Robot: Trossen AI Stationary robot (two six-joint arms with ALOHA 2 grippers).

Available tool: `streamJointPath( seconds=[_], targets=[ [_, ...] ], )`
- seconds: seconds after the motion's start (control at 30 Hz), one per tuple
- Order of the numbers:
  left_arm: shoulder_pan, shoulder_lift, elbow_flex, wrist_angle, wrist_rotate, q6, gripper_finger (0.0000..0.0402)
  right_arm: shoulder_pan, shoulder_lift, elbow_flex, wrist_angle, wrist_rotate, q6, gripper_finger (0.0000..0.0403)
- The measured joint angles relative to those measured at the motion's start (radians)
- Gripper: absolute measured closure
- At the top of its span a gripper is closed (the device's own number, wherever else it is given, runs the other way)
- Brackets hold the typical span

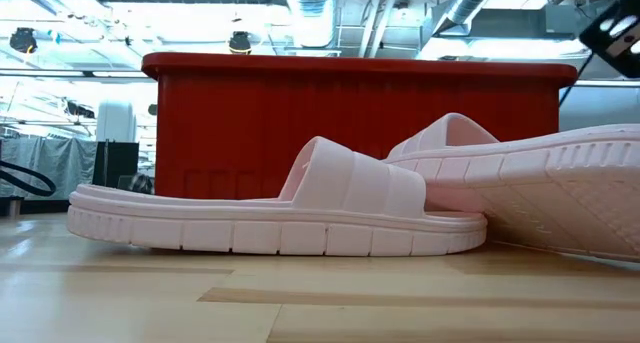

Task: Pick and place slides into bin
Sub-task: Put the right pink slide into the red container

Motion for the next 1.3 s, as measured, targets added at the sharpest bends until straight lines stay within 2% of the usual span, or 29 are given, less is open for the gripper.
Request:
streamJointPath(
  seconds=[0.4, 0.67, 0.8, 1.0, 1.3],
  targets=[
    [0.0, 0.0, 0.0, -0.014, 0.0, -0.007, 0.0187, -0.009, 0.296, 0.207, -0.084, 0.003, -0.015, 0.0237],
    [0.0, 0.0, 0.0, -0.03, 0.005, -0.019, 0.0187, -0.009, 0.387, 0.281, -0.182, -0.003, 0.03, 0.0222],
    [0.0, 0.0, 0.0, -0.029, 0.054, -0.021, 0.0187, -0.009, 0.421, 0.301, -0.234, -0.012, 0.048, 0.0212],
    [0.0, 0.0, 0.0, -0.029, 0.106, -0.022, 0.0187, -0.017, 0.479, 0.332, -0.232, -0.014, 0.048, 0.02],
    [0.0, 0.0, 0.0, -0.029, 0.108, -0.047, 0.0187, -0.054, 0.597, 0.357, -0.211, -0.011, 0.051, 0.0208]
  ],
)
